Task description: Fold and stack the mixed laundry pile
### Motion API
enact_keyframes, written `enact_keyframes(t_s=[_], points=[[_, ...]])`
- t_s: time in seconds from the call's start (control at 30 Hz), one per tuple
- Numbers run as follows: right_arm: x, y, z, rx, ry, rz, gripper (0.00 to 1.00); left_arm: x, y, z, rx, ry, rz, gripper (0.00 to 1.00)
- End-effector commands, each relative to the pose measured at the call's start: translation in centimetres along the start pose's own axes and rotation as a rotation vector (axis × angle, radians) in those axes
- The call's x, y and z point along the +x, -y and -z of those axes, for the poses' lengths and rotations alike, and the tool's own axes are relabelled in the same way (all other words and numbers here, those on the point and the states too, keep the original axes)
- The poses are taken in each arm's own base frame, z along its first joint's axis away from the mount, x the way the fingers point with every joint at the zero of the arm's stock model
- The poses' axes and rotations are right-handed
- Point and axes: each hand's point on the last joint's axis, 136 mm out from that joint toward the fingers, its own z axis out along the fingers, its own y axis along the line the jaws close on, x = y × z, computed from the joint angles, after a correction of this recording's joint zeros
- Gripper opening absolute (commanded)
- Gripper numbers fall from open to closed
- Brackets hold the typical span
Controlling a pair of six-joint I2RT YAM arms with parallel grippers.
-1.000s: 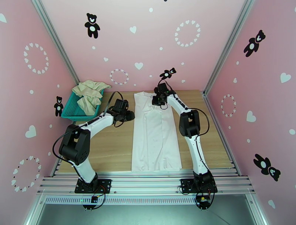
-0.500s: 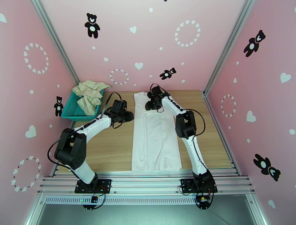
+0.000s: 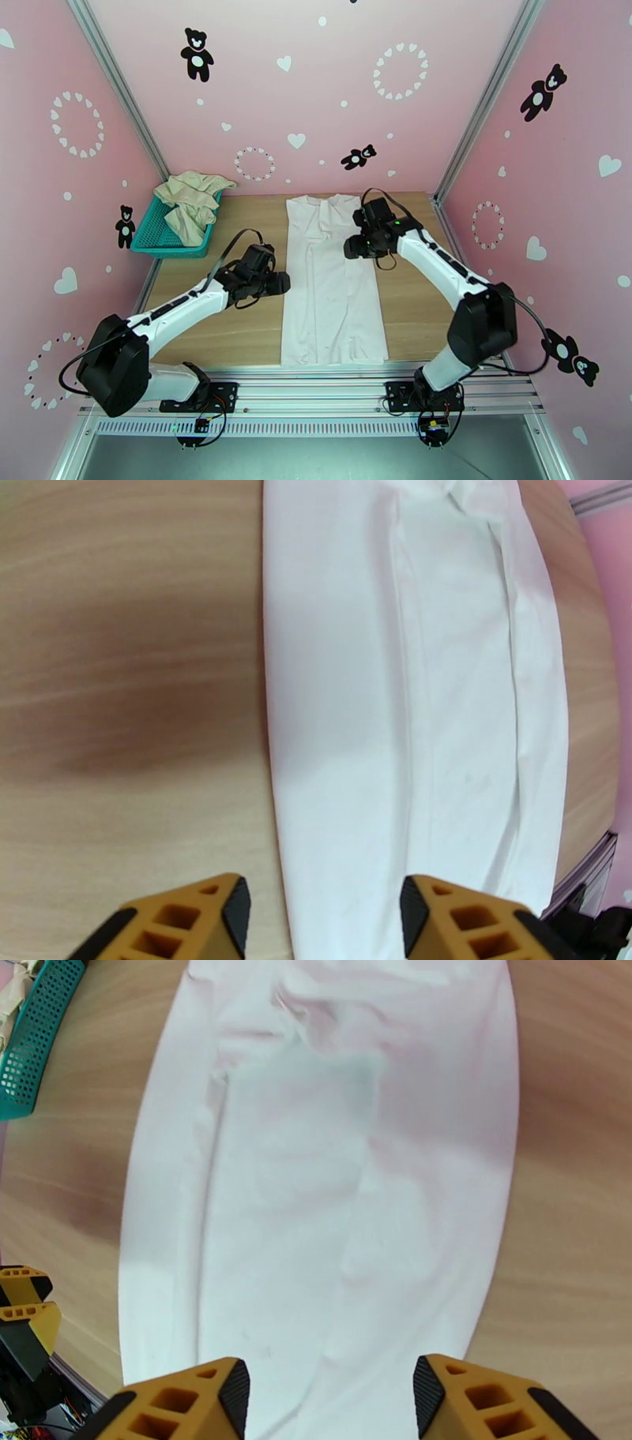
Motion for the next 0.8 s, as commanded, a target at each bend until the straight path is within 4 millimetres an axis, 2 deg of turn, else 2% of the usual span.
enact_keyframes(t_s=[0.0, 0.1, 0.13, 0.33, 0.43, 0.53, 0.63, 0.77], points=[[8.5, 2.5, -0.2, 0.069, -0.170, -0.127, 0.60, 4.8, -1.4, 0.3, -0.050, -0.086, 0.075, 0.60], [15.0, 3.5, -0.1, 0.073, -0.276, -0.216, 0.60, 8.2, -1.4, 0.9, -0.063, -0.146, 0.074, 0.62], [16.6, 3.8, 0.1, 0.080, -0.295, -0.244, 0.59, 9.3, -1.4, 1.1, -0.069, -0.166, 0.073, 0.63], [21.6, 3.3, -0.3, 0.070, -0.358, -0.394, 0.58, 13.3, -0.9, 1.6, -0.042, -0.257, 0.092, 0.65], [23.4, 4.1, -0.4, 0.121, -0.383, -0.420, 0.58, 14.7, -1.0, 1.6, -0.055, -0.296, 0.090, 0.65], [24.4, 3.9, -1.2, 0.100, -0.401, -0.434, 0.57, 16.1, -0.7, 1.2, -0.046, -0.335, 0.091, 0.66], [24.5, 2.9, -2.2, 0.041, -0.413, -0.445, 0.55, 17.0, 0.1, 0.5, -0.020, -0.369, 0.088, 0.64], [24.6, 1.8, -3.1, -0.028, -0.423, -0.454, 0.54, 17.6, 0.0, -0.2, -0.046, -0.393, 0.077, 0.61]])
